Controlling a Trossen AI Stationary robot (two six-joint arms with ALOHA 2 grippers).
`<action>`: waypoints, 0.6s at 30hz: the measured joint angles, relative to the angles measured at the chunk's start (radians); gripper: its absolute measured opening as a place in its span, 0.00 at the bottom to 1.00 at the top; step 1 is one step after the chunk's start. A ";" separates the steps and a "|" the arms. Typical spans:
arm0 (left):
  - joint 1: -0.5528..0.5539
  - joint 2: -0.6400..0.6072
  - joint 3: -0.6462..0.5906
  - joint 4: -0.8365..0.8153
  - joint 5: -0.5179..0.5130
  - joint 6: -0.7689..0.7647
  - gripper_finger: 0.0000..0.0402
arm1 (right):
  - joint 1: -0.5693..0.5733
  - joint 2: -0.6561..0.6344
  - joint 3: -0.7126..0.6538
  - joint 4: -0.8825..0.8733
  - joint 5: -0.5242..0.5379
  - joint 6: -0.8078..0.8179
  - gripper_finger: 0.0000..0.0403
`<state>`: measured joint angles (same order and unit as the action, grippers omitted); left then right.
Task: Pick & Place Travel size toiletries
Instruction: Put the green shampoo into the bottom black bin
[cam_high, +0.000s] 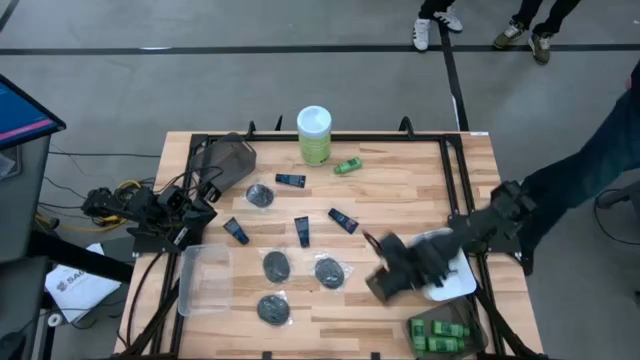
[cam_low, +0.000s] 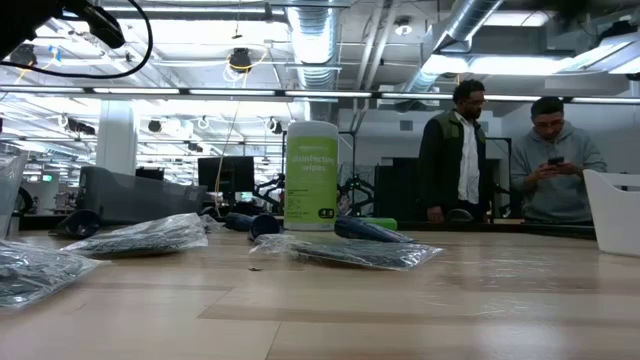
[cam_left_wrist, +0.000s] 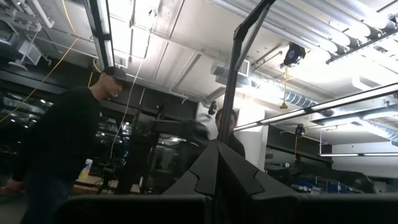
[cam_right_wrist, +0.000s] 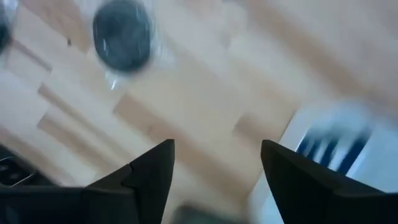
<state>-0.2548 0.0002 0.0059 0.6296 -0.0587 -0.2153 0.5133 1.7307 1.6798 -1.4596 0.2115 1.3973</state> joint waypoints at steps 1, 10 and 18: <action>0.000 0.000 0.000 0.000 0.000 0.000 0.01 | -0.059 -0.009 0.000 0.004 0.000 -0.110 0.58; 0.000 0.000 0.000 0.000 0.000 0.000 0.01 | -0.581 -0.010 0.000 0.175 0.000 -0.876 0.58; 0.000 0.000 0.000 0.000 0.000 0.000 0.01 | -0.916 0.080 -0.001 0.338 -0.008 -0.875 0.62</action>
<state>-0.2547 0.0001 0.0059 0.6294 -0.0591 -0.2153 -0.4023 1.8107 1.6786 -1.1212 0.2037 0.5224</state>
